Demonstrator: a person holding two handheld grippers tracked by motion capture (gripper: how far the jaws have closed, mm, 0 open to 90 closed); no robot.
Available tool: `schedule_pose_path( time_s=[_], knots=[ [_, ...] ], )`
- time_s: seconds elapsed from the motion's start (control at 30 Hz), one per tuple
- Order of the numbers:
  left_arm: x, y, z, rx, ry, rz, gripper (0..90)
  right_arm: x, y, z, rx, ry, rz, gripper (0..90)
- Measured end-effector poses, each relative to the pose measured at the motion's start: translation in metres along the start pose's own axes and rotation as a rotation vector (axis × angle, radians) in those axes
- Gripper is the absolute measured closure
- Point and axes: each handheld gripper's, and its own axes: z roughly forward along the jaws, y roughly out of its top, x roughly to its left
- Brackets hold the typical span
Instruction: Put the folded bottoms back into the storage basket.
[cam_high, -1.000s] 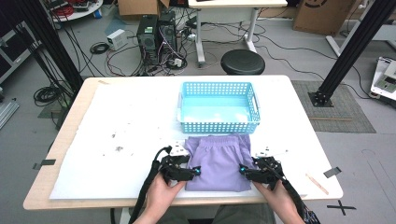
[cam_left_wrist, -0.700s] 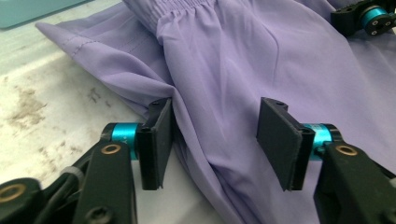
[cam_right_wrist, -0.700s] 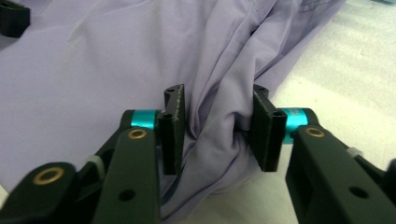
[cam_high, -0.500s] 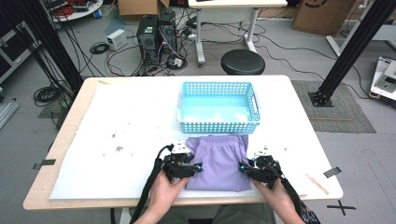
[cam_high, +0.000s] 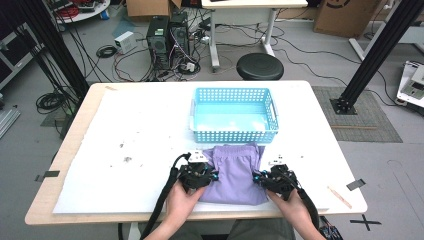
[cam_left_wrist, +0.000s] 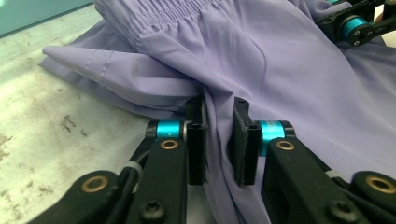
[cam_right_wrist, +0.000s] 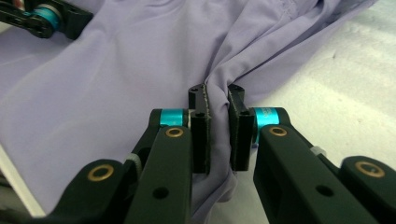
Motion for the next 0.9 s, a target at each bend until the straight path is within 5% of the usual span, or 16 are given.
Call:
schedule_pose_path(
  time_s=[0.13, 0.4, 0.9],
  knots=[
    [0.003, 0.001, -0.003, -0.008, -0.024, -0.004, 82.8, -0.003, 0.000, -0.001, -0.023, 0.038, 0.012, 84.1],
    [0.003, 0.004, -0.015, -0.048, -0.045, -0.002, 84.2, 0.000, 0.002, -0.013, -0.095, 0.032, -0.002, 84.9],
    [-0.005, 0.026, -0.053, -0.142, -0.060, 0.062, 84.7, 0.013, 0.020, -0.046, -0.204, 0.053, -0.042, 85.0]
  ],
)
